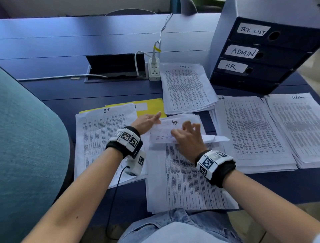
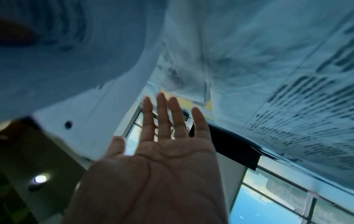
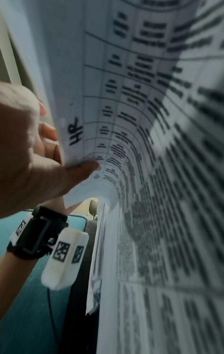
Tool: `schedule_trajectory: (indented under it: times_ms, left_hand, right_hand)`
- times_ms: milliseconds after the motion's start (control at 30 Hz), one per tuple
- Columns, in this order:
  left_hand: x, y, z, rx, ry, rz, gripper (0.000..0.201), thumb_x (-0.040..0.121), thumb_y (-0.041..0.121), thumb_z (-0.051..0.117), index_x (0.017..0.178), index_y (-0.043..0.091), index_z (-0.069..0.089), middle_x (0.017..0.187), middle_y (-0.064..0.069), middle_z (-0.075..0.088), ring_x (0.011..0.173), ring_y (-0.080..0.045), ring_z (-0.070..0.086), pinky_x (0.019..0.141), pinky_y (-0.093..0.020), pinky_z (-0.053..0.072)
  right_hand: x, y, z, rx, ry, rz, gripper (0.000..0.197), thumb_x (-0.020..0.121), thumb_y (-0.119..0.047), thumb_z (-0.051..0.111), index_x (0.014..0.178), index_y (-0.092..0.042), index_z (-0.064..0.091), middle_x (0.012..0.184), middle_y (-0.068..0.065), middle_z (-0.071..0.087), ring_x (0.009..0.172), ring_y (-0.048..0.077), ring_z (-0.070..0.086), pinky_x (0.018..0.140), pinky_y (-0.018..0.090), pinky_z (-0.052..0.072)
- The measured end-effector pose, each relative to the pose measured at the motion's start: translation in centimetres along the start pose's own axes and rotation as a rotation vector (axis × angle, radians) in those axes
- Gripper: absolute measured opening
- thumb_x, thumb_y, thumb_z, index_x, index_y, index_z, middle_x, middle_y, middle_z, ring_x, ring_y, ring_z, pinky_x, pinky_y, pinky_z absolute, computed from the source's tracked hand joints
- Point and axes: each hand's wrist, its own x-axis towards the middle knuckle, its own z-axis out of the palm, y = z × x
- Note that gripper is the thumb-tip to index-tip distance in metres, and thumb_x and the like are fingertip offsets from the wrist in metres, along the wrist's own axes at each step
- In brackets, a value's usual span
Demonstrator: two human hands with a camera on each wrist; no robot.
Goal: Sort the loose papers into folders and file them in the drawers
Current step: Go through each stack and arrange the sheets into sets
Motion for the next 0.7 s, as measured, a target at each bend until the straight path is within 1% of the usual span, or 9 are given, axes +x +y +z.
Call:
schedule_trajectory:
  times_ms: [67, 133, 267, 333, 400, 500, 567, 633, 700]
  left_hand:
    - [0.9, -0.8, 0.5, 0.32, 0.09, -0.038, 0.048, 0.096, 0.042, 0.041, 0.117, 0.003, 0.057, 0.124, -0.016, 0.054, 0.116, -0.029, 0.048, 0.1, -0.037, 0.039]
    - [1.3, -1.3, 1.0, 0.53, 0.039, -0.082, 0.047, 0.094, 0.037, 0.048, 0.13, 0.007, 0.047, 0.132, -0.014, 0.043, 0.124, -0.029, 0.039, 0.105, -0.043, 0.035]
    - [1.3, -1.6, 1.7, 0.595, 0.089, -0.028, 0.048, 0.089, 0.031, 0.056, 0.132, 0.012, 0.042, 0.133, -0.011, 0.039, 0.126, -0.027, 0.035, 0.106, -0.044, 0.034]
    - [1.0, -1.6, 1.9, 0.62, 0.135, 0.025, 0.046, 0.089, 0.028, 0.057, 0.131, 0.014, 0.043, 0.131, -0.01, 0.042, 0.122, -0.027, 0.04, 0.103, -0.043, 0.036]
    - [0.8, -1.7, 1.8, 0.66, 0.17, 0.063, 0.044, 0.089, 0.026, 0.056, 0.131, 0.016, 0.043, 0.13, -0.008, 0.046, 0.119, -0.026, 0.044, 0.102, -0.042, 0.037]
    - [0.4, -1.5, 1.7, 0.642, 0.247, 0.114, 0.03, 0.091, 0.019, 0.053, 0.121, 0.015, 0.049, 0.121, -0.005, 0.053, 0.113, -0.024, 0.05, 0.098, -0.039, 0.034]
    - [0.4, -1.3, 1.6, 0.575, 0.268, 0.152, 0.012, 0.091, 0.014, 0.049, 0.103, 0.013, 0.054, 0.106, -0.004, 0.061, 0.102, -0.025, 0.054, 0.092, -0.035, 0.036]
    - [0.4, -1.2, 1.4, 0.376, 0.182, 0.191, 0.008, 0.09, 0.01, 0.053, 0.083, 0.014, 0.053, 0.084, -0.004, 0.059, 0.084, -0.025, 0.055, 0.079, -0.03, 0.039]
    - [0.3, -1.0, 1.0, 0.131, 0.018, 0.206, 0.02, 0.089, 0.013, 0.057, 0.071, 0.012, 0.049, 0.07, -0.004, 0.05, 0.069, -0.018, 0.047, 0.066, -0.025, 0.035]
  right_hand:
    - [-0.5, -0.4, 0.5, 0.142, -0.03, -0.067, 0.056, 0.043, -0.002, 0.084, 0.082, -0.02, 0.049, 0.057, -0.007, 0.061, 0.07, 0.017, 0.051, 0.07, 0.03, 0.033]
    - [-1.1, -0.8, 0.9, 0.292, -0.103, -0.039, 0.07, 0.042, 0.01, 0.08, 0.091, -0.017, 0.038, 0.06, 0.001, 0.062, 0.055, 0.021, 0.057, 0.065, 0.031, 0.049]
    - [-1.1, -0.5, 1.0, 0.412, -0.232, 0.029, 0.08, 0.043, 0.021, 0.068, 0.112, -0.008, 0.039, 0.074, 0.012, 0.065, 0.061, 0.027, 0.058, 0.06, 0.037, 0.054]
    - [-1.0, -0.3, 0.8, 0.316, -0.267, 0.001, 0.064, 0.039, 0.015, 0.074, 0.099, -0.004, 0.058, 0.073, 0.009, 0.065, 0.064, 0.027, 0.059, 0.059, 0.037, 0.055]
    - [-0.9, -0.3, 1.0, 0.215, -0.251, -0.018, 0.052, 0.033, 0.006, 0.081, 0.081, -0.008, 0.065, 0.069, 0.004, 0.062, 0.064, 0.024, 0.059, 0.057, 0.033, 0.053]
    - [-0.9, -0.3, 1.1, 0.193, -0.227, -0.022, 0.046, 0.034, 0.0, 0.084, 0.075, -0.012, 0.067, 0.074, 0.005, 0.06, 0.069, 0.025, 0.059, 0.058, 0.034, 0.052]
    - [-0.6, -0.2, 1.0, 0.183, -0.194, -0.014, 0.039, 0.038, -0.003, 0.086, 0.072, -0.013, 0.068, 0.09, 0.011, 0.063, 0.087, 0.027, 0.055, 0.065, 0.039, 0.053]
    - [-0.3, 0.0, 0.8, 0.154, -0.163, -0.002, 0.032, 0.047, -0.008, 0.085, 0.072, -0.014, 0.066, 0.114, 0.017, 0.059, 0.108, 0.03, 0.044, 0.079, 0.045, 0.05]
    - [0.1, 0.1, 0.8, 0.122, -0.131, 0.039, 0.036, 0.055, -0.006, 0.077, 0.084, -0.013, 0.058, 0.121, 0.018, 0.057, 0.113, 0.031, 0.048, 0.091, 0.046, 0.043]
